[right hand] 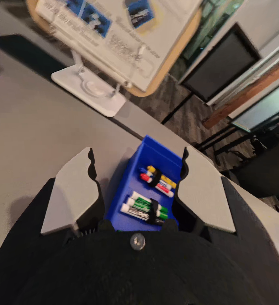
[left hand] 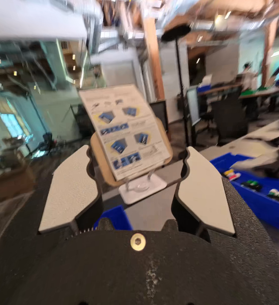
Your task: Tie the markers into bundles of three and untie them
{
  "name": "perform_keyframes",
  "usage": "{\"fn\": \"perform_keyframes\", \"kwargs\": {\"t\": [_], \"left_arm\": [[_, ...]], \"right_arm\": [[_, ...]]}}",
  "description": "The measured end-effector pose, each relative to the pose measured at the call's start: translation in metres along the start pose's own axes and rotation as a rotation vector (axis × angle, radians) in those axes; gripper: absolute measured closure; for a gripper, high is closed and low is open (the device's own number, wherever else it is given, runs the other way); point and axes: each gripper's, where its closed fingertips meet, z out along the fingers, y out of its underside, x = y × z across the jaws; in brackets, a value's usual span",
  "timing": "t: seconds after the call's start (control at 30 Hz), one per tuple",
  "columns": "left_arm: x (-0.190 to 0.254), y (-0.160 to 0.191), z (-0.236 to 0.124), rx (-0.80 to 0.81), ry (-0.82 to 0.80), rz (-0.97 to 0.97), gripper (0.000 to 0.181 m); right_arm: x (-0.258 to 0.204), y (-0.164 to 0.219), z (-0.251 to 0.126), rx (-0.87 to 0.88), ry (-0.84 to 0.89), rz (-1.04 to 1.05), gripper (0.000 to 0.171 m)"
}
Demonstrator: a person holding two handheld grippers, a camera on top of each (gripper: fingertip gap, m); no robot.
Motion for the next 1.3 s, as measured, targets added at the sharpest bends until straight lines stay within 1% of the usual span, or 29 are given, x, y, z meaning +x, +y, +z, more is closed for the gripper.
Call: {"fn": "perform_keyframes", "kwargs": {"t": [0.1,0.17,0.27,0.33,0.4,0.47,0.53,0.6,0.7,0.77,0.8,0.93,1.2,1.3], "left_arm": [[-0.054,0.016,0.005,-0.188,-0.071,0.025,0.080],[-0.077,0.031,0.001,-0.303,-0.111,0.050,0.080],[-0.082,0.057,-0.012,-0.451,-0.101,0.032,0.079],[-0.079,0.068,-0.022,-0.494,-0.091,-0.002,0.079],[-0.075,0.075,-0.030,-0.509,-0.083,-0.053,0.083],[-0.080,0.084,-0.038,-0.561,-0.094,-0.066,0.083],[-0.094,0.097,-0.048,-0.635,-0.125,-0.051,0.083],[-0.103,0.111,-0.057,-0.714,-0.141,-0.089,0.081],[-0.090,0.126,-0.059,-0.768,-0.085,-0.220,0.078],[-0.078,0.135,-0.057,-0.786,-0.065,-0.221,0.079],[-0.074,0.140,-0.055,-0.804,-0.070,-0.206,0.076],[-0.058,0.153,-0.048,-0.842,-0.050,-0.202,0.074],[-0.050,0.152,-0.039,-0.845,-0.063,-0.197,0.074],[-0.041,0.154,-0.038,-0.853,-0.071,-0.165,0.074]], "right_arm": [[0.065,-0.002,-0.015,0.006,0.107,0.058,0.070],[0.100,0.005,-0.025,-0.012,0.156,0.082,0.071],[0.134,0.021,-0.036,-0.049,0.187,0.110,0.073],[0.145,0.035,-0.041,-0.084,0.180,0.133,0.073],[0.150,0.050,-0.044,-0.117,0.147,0.163,0.076],[0.154,0.066,-0.044,-0.161,0.108,0.200,0.078],[0.158,0.087,-0.044,-0.243,0.072,0.219,0.082],[0.162,0.112,-0.041,-0.352,0.042,0.230,0.083],[0.165,0.148,-0.037,-0.492,0.030,0.230,0.084],[0.159,0.165,-0.033,-0.548,-0.002,0.259,0.084],[0.156,0.171,-0.031,-0.565,-0.014,0.275,0.084],[0.151,0.184,-0.027,-0.591,-0.030,0.297,0.084],[0.150,0.190,-0.027,-0.589,-0.032,0.302,0.082],[0.134,0.188,-0.029,-0.584,-0.075,0.340,0.083]]}}
